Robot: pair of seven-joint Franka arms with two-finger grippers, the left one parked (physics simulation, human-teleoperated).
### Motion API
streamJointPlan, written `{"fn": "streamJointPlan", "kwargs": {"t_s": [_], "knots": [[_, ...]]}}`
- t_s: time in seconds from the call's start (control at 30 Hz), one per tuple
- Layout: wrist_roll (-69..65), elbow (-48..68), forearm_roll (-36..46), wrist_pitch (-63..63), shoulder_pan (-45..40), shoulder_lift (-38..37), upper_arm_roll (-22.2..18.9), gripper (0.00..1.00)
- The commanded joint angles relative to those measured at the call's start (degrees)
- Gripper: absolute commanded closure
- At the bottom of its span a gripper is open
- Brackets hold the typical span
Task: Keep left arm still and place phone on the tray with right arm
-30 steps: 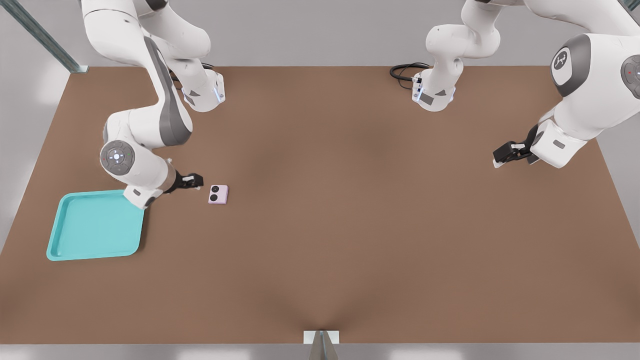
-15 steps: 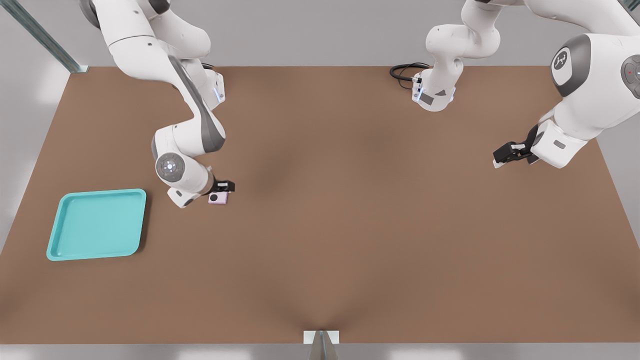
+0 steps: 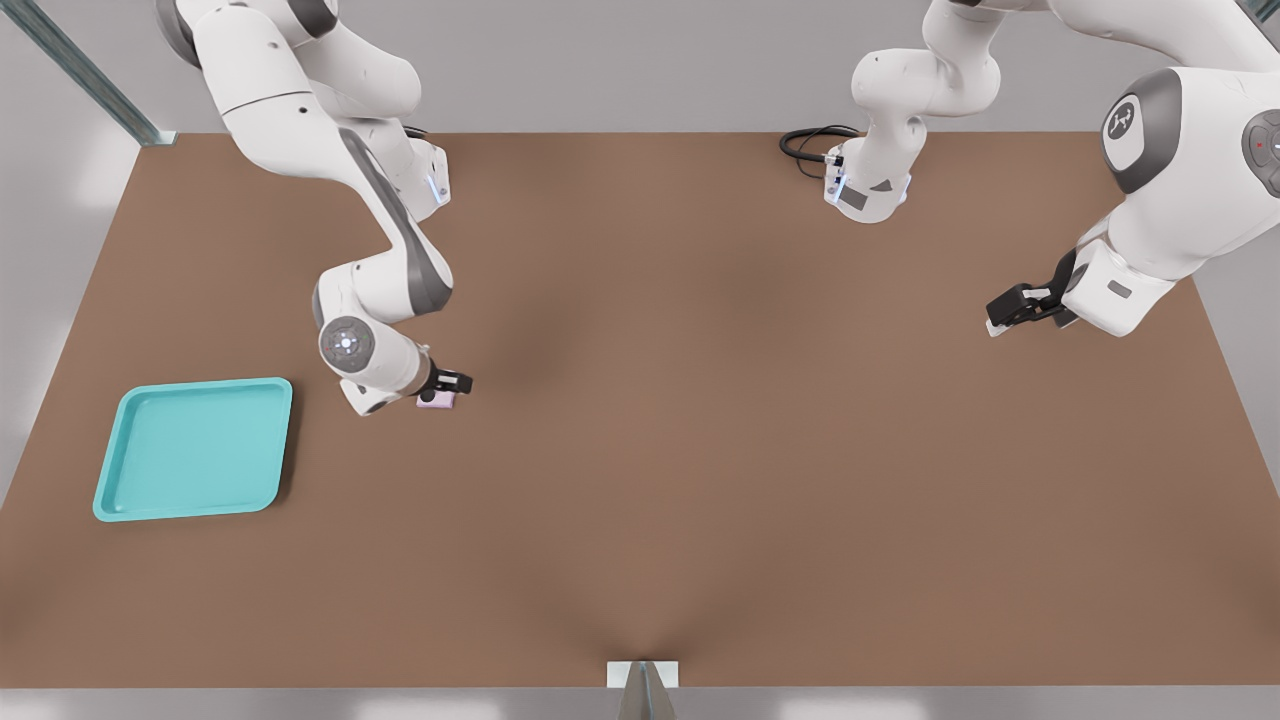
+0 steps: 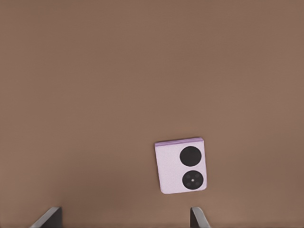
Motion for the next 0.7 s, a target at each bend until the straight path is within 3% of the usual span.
{"fn": "streamJointPlan", "kwargs": {"t_s": [0.0, 0.43, 0.67], "knots": [[2.6, -0.3, 0.0, 1.7, -0.1, 0.2, 0.1, 0.0], [-1.1, -1.9, -1.7, 2.2, -2.5, 1.5, 0.1, 0.0], [-2.9, -4.5, -2.0, 9.2, -2.5, 5.2, 0.0, 0.0]]}}
